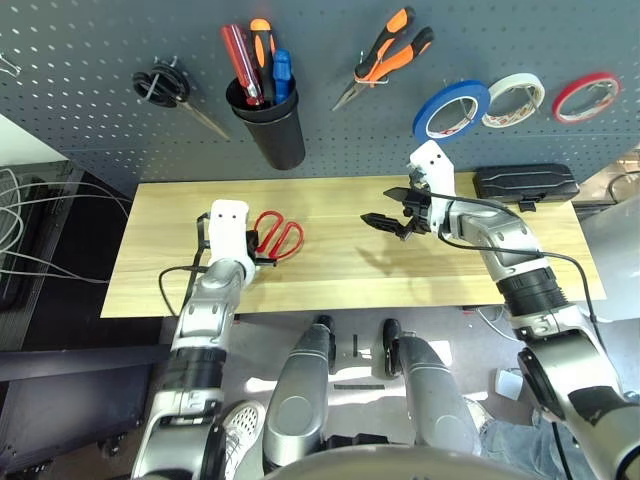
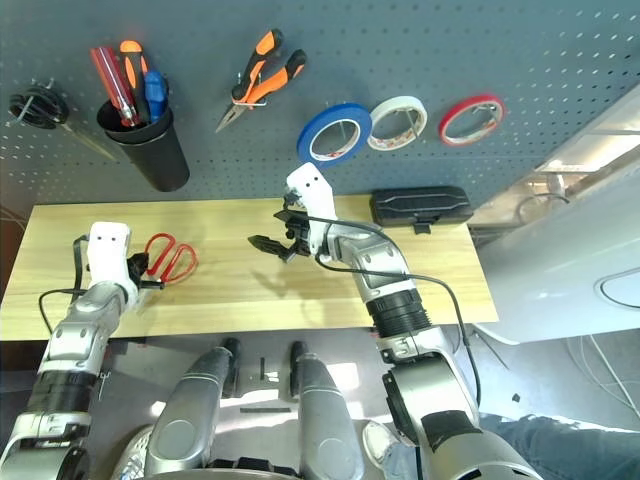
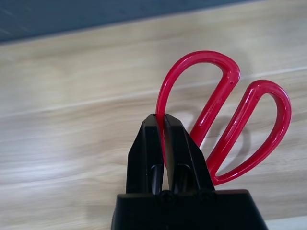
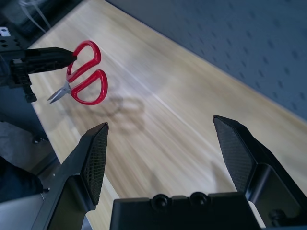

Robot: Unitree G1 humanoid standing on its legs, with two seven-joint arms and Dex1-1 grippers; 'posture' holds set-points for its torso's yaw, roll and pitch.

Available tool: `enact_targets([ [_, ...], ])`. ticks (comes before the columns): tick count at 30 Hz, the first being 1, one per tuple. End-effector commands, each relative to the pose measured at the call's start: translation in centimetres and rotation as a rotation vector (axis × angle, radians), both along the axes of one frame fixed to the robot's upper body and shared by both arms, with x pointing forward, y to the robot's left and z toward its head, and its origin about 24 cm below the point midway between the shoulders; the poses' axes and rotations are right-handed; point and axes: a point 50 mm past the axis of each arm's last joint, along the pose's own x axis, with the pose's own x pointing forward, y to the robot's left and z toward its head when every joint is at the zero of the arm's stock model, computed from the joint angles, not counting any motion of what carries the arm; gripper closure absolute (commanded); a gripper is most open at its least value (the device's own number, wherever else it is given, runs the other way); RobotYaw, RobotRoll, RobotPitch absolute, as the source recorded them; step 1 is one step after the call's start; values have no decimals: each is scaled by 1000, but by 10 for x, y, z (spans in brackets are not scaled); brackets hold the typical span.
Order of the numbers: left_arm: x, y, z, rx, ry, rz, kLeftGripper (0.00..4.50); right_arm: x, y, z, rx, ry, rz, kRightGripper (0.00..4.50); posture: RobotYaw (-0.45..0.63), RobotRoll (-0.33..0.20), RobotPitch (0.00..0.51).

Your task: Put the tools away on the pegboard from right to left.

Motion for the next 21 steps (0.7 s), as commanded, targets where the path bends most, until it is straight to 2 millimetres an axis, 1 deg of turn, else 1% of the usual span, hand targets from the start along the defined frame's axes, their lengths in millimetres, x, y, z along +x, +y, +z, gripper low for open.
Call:
enact_targets([
  [1,-12,8,1,30,-59,-18,4471,-6,9,5,24,-39,73,0,169,0,333],
  [5,-17,14,3,25,-112,-11,4471,-7,12,10,45,-74,110,0,172,0,334],
  [8,-20,25,23,36,-294,28,4471,-14,25,35,141,-207,227,0,178,0,332],
  [10,-21,24,41,66,-442,1,4471,-16,31,49,185,-261,265,0,177,0,330],
  [13,-22,21,58,106,-584,-32,4471,-17,36,60,220,-295,283,0,175,0,329],
  [17,-22,29,76,132,-702,15,4471,-19,42,78,270,-322,296,0,176,0,326],
  [21,-22,35,89,153,-766,34,4471,-21,46,92,306,-335,316,0,180,0,321],
])
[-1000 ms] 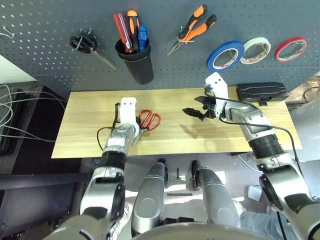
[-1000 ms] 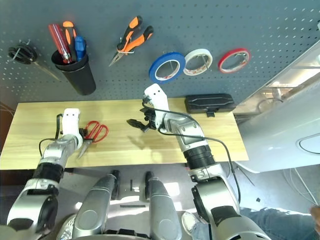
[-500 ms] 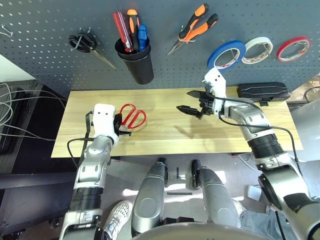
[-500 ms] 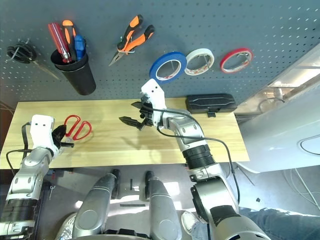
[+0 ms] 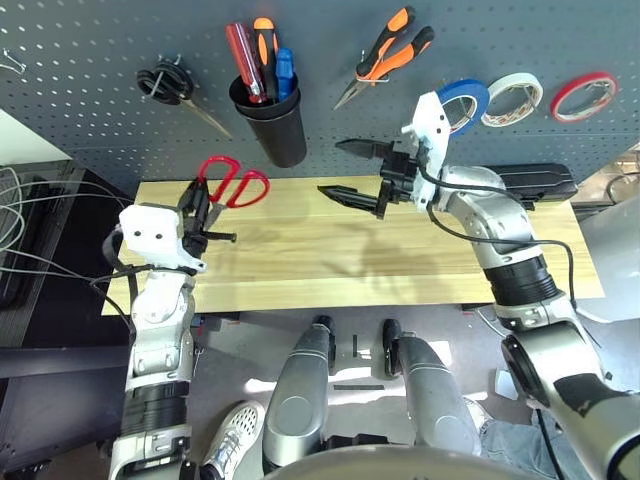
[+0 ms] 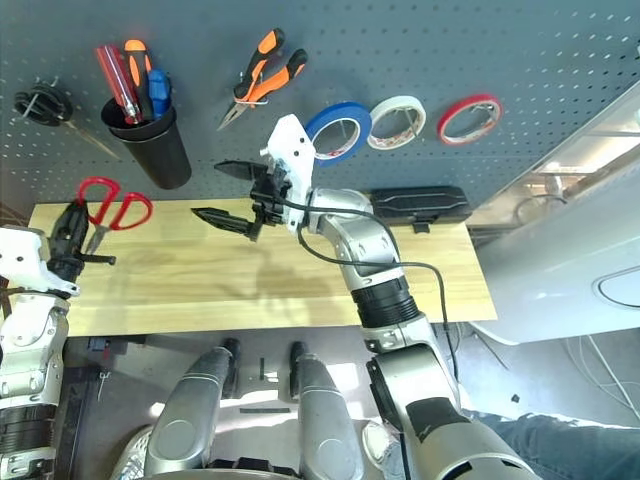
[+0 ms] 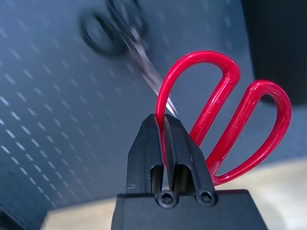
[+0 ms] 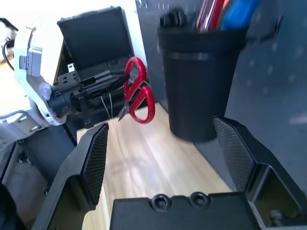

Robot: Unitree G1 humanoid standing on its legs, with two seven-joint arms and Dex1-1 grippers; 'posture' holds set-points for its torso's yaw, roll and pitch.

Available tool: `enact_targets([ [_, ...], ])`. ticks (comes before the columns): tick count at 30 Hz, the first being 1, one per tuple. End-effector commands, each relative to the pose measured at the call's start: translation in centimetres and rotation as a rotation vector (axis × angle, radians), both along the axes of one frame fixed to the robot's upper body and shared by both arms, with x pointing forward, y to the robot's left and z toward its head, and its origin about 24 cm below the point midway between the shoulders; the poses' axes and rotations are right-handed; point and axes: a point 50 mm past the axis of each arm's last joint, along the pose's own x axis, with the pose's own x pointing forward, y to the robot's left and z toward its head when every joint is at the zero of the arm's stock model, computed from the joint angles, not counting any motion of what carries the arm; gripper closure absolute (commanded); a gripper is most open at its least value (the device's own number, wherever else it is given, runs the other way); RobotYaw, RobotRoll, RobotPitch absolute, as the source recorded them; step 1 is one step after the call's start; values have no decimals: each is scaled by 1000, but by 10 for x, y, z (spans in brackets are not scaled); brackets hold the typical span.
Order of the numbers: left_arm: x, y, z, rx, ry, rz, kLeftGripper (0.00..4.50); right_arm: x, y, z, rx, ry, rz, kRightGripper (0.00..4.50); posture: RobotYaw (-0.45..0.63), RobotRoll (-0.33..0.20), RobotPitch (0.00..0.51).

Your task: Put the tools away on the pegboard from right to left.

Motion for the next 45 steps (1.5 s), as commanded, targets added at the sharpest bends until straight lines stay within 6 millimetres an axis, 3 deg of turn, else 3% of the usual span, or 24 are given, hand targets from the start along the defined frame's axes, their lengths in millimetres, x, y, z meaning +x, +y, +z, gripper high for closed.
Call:
enact_targets([
  [1,-4,8,5,10,-37,30,4471,-5,4,11,37,-9,35,0,181,0,319],
  [9,-3,15,28,9,-133,79,4471,-4,8,28,85,-30,41,0,187,0,312],
  [17,-3,20,37,10,-174,129,4471,-1,7,27,81,-30,20,0,189,0,309],
  [25,10,17,48,0,-177,121,4471,2,7,25,81,-25,4,0,188,0,310],
  [33,31,20,42,-90,-50,165,4471,5,4,21,72,-16,-26,0,185,0,309],
  [39,46,18,25,-105,125,145,4471,11,0,15,60,-4,-79,0,184,0,307],
  [40,49,15,18,-75,171,128,3868,14,-2,11,50,6,-112,0,181,0,307],
  [45,48,3,-7,54,312,53,2357,23,-13,-19,-24,47,-229,0,178,0,307],
])
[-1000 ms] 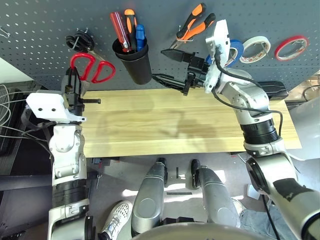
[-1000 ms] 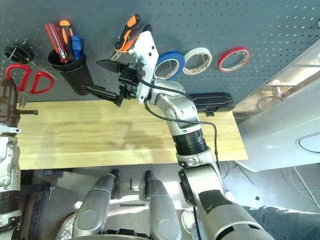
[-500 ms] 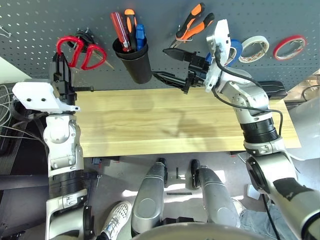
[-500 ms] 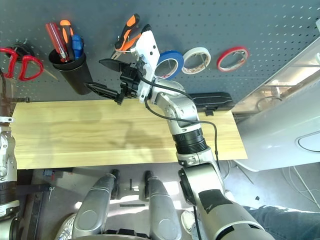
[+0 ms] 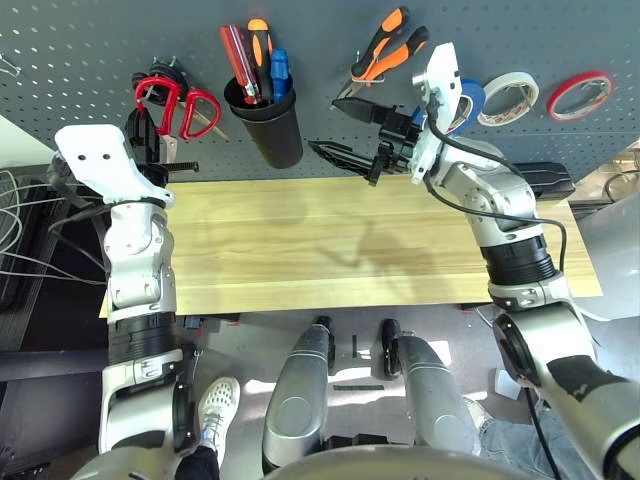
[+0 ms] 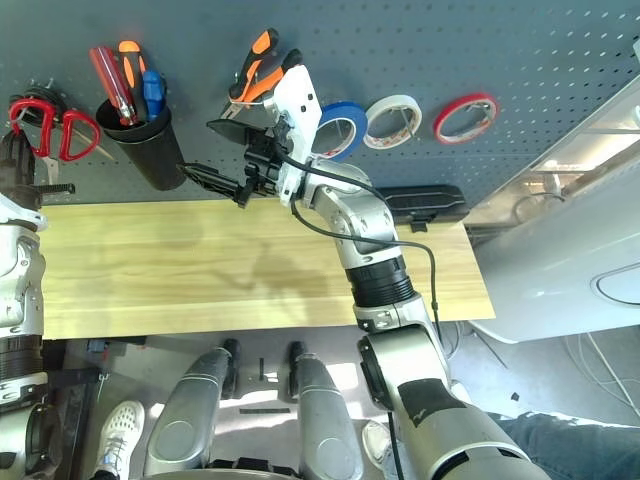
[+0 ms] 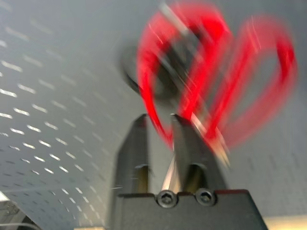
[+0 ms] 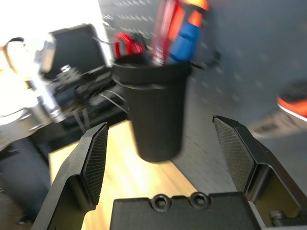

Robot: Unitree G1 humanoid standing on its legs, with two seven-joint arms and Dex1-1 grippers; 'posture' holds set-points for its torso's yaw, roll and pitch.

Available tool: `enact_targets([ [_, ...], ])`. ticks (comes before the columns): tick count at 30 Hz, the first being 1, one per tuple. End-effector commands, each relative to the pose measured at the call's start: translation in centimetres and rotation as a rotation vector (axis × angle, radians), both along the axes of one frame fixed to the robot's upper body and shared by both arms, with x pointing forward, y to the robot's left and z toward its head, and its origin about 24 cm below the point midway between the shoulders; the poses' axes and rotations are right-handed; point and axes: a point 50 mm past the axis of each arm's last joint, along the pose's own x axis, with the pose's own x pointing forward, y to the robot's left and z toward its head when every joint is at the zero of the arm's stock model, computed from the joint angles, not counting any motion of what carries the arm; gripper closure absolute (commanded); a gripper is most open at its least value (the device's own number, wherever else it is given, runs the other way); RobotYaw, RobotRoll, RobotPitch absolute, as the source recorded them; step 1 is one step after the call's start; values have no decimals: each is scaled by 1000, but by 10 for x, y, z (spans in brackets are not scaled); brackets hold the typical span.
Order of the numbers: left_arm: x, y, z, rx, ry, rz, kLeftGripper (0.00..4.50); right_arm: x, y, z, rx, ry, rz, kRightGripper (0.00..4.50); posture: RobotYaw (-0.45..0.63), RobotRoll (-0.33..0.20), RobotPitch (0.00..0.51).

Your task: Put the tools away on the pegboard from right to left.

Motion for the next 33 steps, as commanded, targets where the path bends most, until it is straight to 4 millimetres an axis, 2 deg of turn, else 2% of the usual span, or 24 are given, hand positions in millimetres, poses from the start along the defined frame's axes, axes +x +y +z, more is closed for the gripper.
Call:
enact_targets([
  [1,-3,-2,-31,52,179,-41,2013,3,-7,-32,-65,68,-65,0,177,0,308],
  [4,-7,-6,-49,95,292,-84,1037,2,-13,-60,-84,158,-125,0,173,0,311],
  [7,-9,-10,-59,109,355,-115,9,4,-20,-78,-111,206,-196,0,169,0,312],
  [12,-9,-15,-68,102,409,-132,9,12,-39,-108,-130,291,-379,0,164,0,314],
  [15,-9,-17,-73,94,441,-135,9,16,-47,-116,-121,323,-460,0,160,0,314],
  [19,-9,-24,-84,92,492,-155,9,27,-89,-136,-99,412,-787,0,139,0,316],
  [21,-7,-27,-86,88,503,-162,9,30,-105,-140,-97,424,-892,0,132,0,316],
  [26,-2,-33,-91,80,545,-158,9,31,-132,-146,-100,455,-1020,0,94,0,328],
  [33,7,-38,-100,17,599,-114,9,26,-156,-150,-101,483,-1075,0,45,0,334],
])
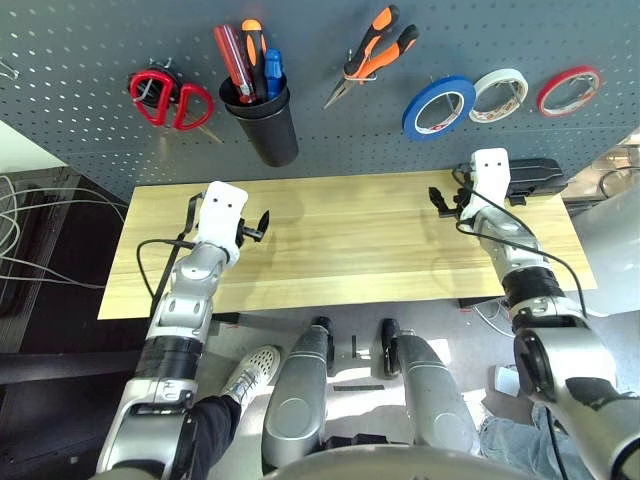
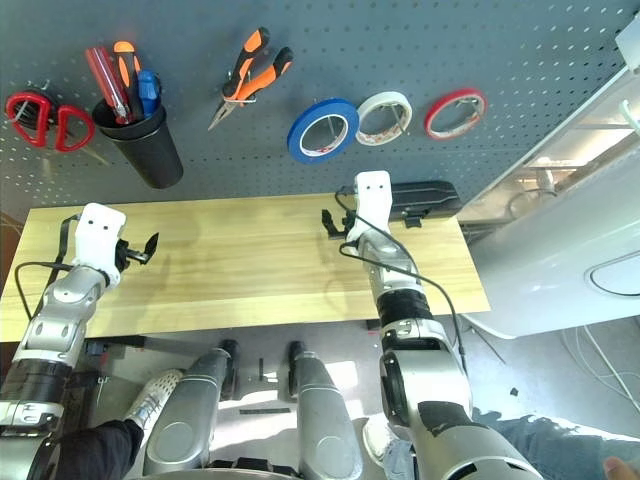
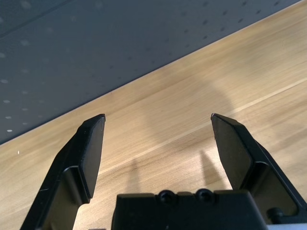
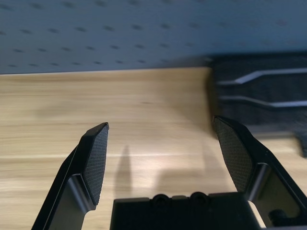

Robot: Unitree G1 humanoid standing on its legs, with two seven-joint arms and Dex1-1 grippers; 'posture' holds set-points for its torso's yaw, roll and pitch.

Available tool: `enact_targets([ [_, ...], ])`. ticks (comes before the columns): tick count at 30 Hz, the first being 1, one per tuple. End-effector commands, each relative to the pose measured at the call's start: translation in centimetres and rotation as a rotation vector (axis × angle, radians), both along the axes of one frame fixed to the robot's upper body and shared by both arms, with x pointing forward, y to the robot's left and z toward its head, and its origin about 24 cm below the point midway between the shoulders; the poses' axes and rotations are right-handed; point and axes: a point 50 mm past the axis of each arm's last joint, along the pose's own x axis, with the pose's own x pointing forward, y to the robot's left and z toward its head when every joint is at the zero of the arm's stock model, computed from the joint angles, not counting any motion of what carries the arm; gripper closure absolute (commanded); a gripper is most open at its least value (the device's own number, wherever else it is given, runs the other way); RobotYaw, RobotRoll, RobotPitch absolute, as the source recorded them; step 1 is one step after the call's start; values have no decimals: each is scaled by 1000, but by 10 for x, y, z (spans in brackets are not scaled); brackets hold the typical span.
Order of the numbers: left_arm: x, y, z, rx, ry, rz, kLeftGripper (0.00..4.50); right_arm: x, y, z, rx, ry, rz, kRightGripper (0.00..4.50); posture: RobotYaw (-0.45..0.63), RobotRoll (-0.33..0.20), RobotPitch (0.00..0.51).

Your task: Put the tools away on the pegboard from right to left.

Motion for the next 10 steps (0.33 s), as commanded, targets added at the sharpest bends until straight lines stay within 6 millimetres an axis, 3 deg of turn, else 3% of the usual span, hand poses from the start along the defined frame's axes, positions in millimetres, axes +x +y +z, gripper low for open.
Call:
enact_targets([
  [1,0,-2,-18,-43,77,48,9,-7,-13,-13,10,44,-28,0,41,0,334],
  [10,1,-8,-32,-96,122,92,9,-14,-25,-16,-13,64,-1,0,23,0,309],
])
